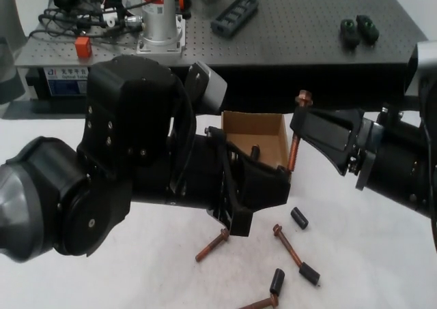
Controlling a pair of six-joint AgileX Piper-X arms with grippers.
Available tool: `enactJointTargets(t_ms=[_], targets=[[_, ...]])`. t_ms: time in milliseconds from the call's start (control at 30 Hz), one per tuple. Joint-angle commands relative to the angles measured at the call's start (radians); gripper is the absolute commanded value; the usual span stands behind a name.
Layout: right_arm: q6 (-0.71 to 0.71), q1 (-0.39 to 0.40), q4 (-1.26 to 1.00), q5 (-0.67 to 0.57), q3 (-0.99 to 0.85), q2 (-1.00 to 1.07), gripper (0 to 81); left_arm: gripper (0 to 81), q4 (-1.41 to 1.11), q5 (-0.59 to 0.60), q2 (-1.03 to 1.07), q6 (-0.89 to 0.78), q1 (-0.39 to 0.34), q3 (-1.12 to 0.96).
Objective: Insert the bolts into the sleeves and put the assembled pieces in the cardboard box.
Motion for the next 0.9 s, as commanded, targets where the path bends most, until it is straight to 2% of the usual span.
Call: enactJointTargets(t_ms=[0,300,767,833,867], targets=[[-0.017,0.003,-0.009,-0.027,-0.003,0.004,2.9,0.7,-0.043,0.009,-0.012,-0.013,0.002,-0.006],[-0.039,0.003,-0.002,-0.052,-0.003,0.004,2.9,0.7,-0.043,0.068,-0.012,-0.014,0.002,-0.006],[-0.060,0.003,0.002,-0.110,-0.003,0.004,2.8,0.7,-0.135,-0.046,-0.012,-0.097,0.002,-0.008],[-0.060,0.003,0.002,-0.111,-0.003,0.004,0.6,0.7,-0.135,-0.046,-0.012,-0.098,0.002,-0.009],[-0.062,0.003,0.002,-0.114,-0.003,0.004,2.8,0.7,-0.135,-0.046,-0.012,-0.098,0.002,-0.009]])
